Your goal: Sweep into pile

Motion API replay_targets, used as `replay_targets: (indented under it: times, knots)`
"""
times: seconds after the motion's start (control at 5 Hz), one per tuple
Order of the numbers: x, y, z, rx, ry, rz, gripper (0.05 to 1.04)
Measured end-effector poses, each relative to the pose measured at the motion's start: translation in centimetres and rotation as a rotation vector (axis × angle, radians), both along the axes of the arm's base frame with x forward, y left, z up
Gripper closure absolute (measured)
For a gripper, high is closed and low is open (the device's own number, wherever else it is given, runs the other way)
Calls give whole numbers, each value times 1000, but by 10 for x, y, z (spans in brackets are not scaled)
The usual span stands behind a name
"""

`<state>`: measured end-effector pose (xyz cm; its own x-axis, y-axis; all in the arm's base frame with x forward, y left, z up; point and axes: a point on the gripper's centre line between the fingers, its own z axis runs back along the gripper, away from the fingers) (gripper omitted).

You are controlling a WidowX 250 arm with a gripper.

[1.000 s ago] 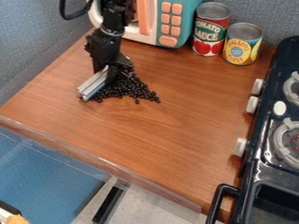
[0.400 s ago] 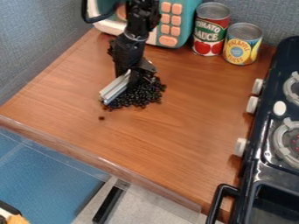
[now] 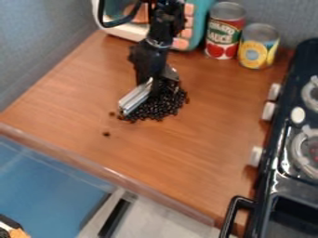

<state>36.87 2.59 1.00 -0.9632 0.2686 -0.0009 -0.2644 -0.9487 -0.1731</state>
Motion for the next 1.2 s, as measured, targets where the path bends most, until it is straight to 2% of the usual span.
replay_targets:
  times: [0.6, 0.8, 1.0, 1.2]
  knots:
    - [-4, -25, 1, -38, 0, -37, 704]
    - [-9, -25, 5, -32, 7, -58, 704]
    - [-13, -15, 19, 0, -4, -85, 704]
    - [-14, 11, 48, 42, -54, -79, 704]
